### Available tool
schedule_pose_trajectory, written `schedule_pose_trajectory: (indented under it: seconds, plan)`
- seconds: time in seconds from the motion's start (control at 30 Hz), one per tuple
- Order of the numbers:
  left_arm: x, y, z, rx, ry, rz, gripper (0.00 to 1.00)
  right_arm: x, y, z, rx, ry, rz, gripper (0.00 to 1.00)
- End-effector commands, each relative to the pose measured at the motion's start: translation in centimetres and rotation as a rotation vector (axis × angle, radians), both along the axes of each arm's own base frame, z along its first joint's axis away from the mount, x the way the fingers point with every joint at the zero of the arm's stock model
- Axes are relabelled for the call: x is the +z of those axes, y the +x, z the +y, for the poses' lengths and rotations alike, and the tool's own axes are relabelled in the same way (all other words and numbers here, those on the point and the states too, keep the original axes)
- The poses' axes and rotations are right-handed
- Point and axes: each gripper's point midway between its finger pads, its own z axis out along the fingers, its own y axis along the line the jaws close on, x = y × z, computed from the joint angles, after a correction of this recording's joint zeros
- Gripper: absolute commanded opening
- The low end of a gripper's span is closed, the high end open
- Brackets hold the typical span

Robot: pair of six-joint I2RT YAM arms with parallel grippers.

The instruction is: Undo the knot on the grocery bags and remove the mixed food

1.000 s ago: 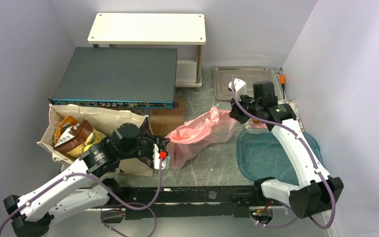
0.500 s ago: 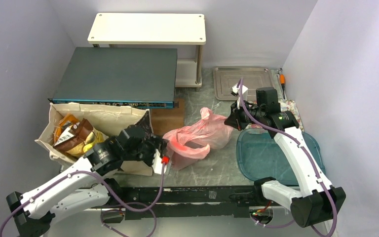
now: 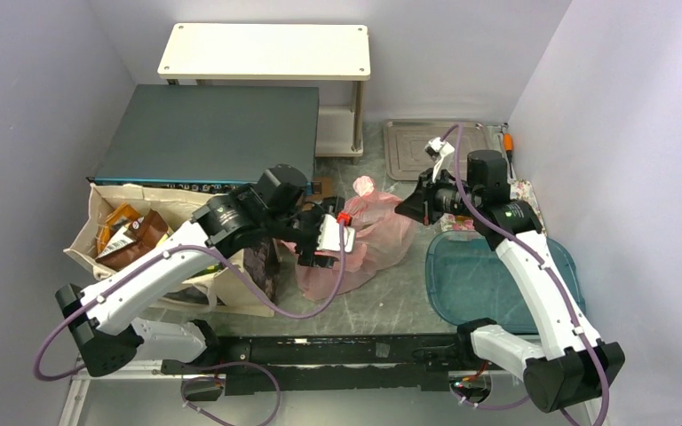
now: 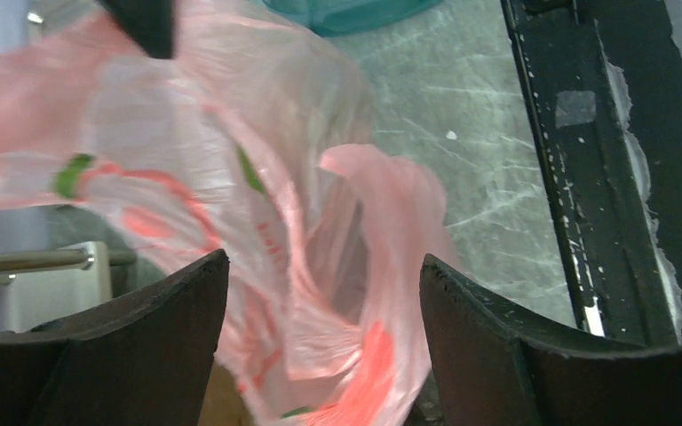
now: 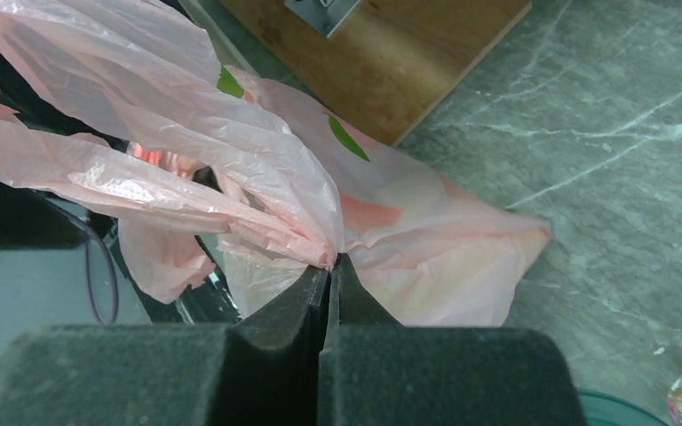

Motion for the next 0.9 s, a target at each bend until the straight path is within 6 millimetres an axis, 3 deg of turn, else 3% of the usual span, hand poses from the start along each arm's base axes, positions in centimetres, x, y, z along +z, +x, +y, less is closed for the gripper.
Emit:
schedule_pose_trajectory:
  seconds: [0.0,0.07,0.2,0.37,0.43,0.57,0.6,0.73,0.87]
  plan:
    - [-2.8,-0.3,-0.8,0.014,0.058,0.044,0.79,4.8,0.0,0.6,-0.018,0.112,-0.087,0.00]
    - [-5.1,1.2,-0.4,0.075,0.125,0.026,0.77,5.2,-0.3,0.7,-0.017,0.123,-0.095,0.00]
    - [-7.1,3.3,0.1,0.167,0.160,-0.026,0.83,5.5,-0.7,0.7,-0.010,0.130,-0.112,0.00]
    - [-7.3,2.4,-0.3,0.124,0.129,-0.007,0.88,4.9,-1.0,0.7,0.003,0.125,-0.107,0.00]
    - [-8.2,0.7,-0.1,0.039,0.152,0.025,0.78,5.0,-0.7,0.5,-0.010,0.117,-0.121,0.00]
    - [-10.6,-1.4,2.0,-0.027,0.240,0.059,0.35,5.7,0.7,-0.3,-0.058,0.081,-0.166,0.00]
    - [-11.2,-1.9,2.7,-0.041,0.262,0.057,0.29,5.8,1.2,-0.7,-0.079,0.070,-0.173,0.00]
    - [-13.3,-4.3,6.6,-0.127,0.340,0.014,0.09,6.2,2.9,-2.7,-0.156,0.054,-0.186,0.00]
    - [-15.0,-5.8,9.5,-0.198,0.415,-0.024,0.00,6.7,4.6,-4.4,-0.224,0.063,-0.191,0.00]
